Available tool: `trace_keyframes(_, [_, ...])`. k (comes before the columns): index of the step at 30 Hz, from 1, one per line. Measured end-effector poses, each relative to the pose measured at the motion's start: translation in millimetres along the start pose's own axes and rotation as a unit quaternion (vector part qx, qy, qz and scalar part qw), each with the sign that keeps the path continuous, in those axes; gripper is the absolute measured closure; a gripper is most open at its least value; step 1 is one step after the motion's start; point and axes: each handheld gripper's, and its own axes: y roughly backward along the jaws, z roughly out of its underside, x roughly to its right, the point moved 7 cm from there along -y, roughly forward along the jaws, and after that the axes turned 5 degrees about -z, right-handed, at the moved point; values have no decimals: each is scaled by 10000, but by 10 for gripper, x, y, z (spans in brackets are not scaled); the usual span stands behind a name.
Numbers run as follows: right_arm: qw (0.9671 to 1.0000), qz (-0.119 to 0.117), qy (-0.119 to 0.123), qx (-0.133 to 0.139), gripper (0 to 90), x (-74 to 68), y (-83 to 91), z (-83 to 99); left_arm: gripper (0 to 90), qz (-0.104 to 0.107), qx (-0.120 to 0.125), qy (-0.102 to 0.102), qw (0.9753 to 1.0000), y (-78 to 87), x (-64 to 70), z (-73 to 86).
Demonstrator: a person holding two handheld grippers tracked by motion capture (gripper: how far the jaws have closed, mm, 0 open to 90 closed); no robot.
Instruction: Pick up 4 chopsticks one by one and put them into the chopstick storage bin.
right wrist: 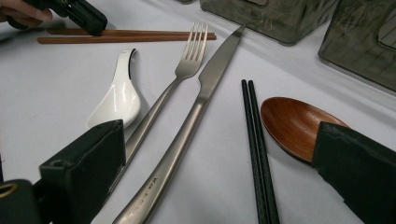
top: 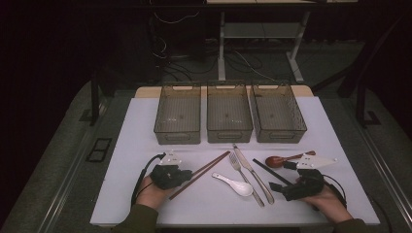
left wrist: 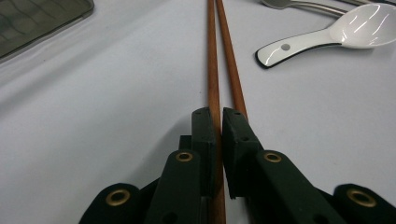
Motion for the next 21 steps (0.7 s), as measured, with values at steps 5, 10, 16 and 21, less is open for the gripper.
trace_keyframes(5, [10000, 7, 2, -8, 27, 5, -4, 2, 830, 11, 86, 58, 9999, 27, -18, -15])
trace_keyframes(10, [10000, -8, 13, -18, 27, 0, -7, 5, 830, 13, 119, 49, 9999, 52, -14, -36])
trace_keyframes(16, [10000, -13, 15, -19, 27, -1, -8, 5, 830, 5, 156, 64, 9999, 109, -16, -60])
trace_keyframes(21, [10000, -9, 20, -17, 27, 2, -6, 5, 830, 12, 213, 116, 9997, 159, -13, -75])
